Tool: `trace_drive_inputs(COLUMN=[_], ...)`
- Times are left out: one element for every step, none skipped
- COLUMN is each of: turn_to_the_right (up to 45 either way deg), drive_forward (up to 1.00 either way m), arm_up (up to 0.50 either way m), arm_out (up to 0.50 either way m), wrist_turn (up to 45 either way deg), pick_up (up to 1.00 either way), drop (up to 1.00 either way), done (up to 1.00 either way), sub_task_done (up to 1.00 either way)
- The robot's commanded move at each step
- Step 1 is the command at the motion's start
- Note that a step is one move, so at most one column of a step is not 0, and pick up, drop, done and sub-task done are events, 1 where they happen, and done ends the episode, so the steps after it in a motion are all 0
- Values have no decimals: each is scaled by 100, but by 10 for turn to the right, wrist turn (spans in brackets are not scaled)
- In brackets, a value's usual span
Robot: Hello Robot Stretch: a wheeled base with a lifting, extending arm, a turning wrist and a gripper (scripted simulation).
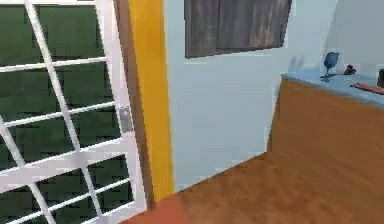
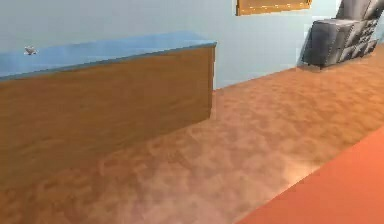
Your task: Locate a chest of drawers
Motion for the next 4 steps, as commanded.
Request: trace_drive_inputs(turn_to_the_right=[450, 210, 0, 450], drive_forward=[0, 0, 15, 0], arm_up=[0, 0, 0, 0], arm_out=[0, 0, 0, 0], wrist_turn=[0, 0, 0, 0], pick_up=[0, 0, 0, 0], drop=[0, 0, 0, 0], done=[0, 0, 0, 0], sub_task_done=[0, 0, 0, 0])
